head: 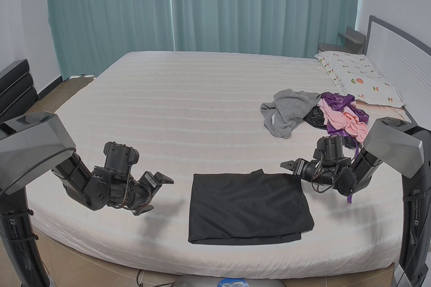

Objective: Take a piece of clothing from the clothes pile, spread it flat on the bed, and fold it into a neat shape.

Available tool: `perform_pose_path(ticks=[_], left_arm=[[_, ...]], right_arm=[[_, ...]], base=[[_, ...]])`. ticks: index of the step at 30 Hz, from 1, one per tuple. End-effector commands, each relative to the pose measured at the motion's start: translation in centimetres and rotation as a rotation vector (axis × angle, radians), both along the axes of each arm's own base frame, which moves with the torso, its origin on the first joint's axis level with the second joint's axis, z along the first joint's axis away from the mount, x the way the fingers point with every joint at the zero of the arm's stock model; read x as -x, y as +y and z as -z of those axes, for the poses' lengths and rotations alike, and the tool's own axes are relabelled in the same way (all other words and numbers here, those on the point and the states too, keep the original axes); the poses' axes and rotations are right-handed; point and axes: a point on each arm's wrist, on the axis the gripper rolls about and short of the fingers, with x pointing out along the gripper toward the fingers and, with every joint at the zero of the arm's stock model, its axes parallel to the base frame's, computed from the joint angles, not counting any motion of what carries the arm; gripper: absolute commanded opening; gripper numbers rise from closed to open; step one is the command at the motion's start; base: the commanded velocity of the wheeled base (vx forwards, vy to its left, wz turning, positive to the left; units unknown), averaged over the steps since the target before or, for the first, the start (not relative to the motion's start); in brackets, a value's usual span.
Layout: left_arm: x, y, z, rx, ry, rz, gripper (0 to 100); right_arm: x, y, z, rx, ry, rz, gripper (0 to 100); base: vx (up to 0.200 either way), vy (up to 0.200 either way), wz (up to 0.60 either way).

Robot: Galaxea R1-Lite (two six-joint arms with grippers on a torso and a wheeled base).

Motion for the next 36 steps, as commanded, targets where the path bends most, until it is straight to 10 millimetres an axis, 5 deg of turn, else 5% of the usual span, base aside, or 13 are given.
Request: perform_pose_path(ticks=[1, 6, 7, 16, 21, 36], left_arm=[[0.0, 0.0, 0.0, 0.000, 0.001, 0.000, 100], [-0.1, 0.0, 0.1, 0.001, 0.001, -0.001, 100], [0.0, 0.0, 0.1, -0.002, 0.002, -0.001, 100], [-0.9, -0.9, 0.5, -0.024, -0.021, 0.011, 100], [-2.7, -3.2, 1.4, -0.102, -0.072, -0.020, 100], [-8.0, -8.4, 3.2, -0.189, -0.244, 0.084, 100]], right_arm=[[0.1, 0.1, 0.6, 0.002, 0.016, -0.007, 100], [0.1, 0.4, 1.1, 0.004, 0.030, -0.014, 100], [0.1, 0.4, 1.2, 0.004, 0.031, -0.014, 0], [-0.3, -0.9, 0.5, -0.009, 0.008, 0.025, 0], [-0.6, -2.2, -0.1, -0.009, -0.006, 0.065, 0], [-0.4, -1.7, 0.1, -0.019, 0.006, 0.063, 0]], base=[[0.000, 0.000, 0.00], [0.000, 0.000, 0.00], [0.000, 0.000, 0.00], [0.000, 0.000, 0.00], [0.000, 0.000, 0.00], [0.000, 0.000, 0.00]])
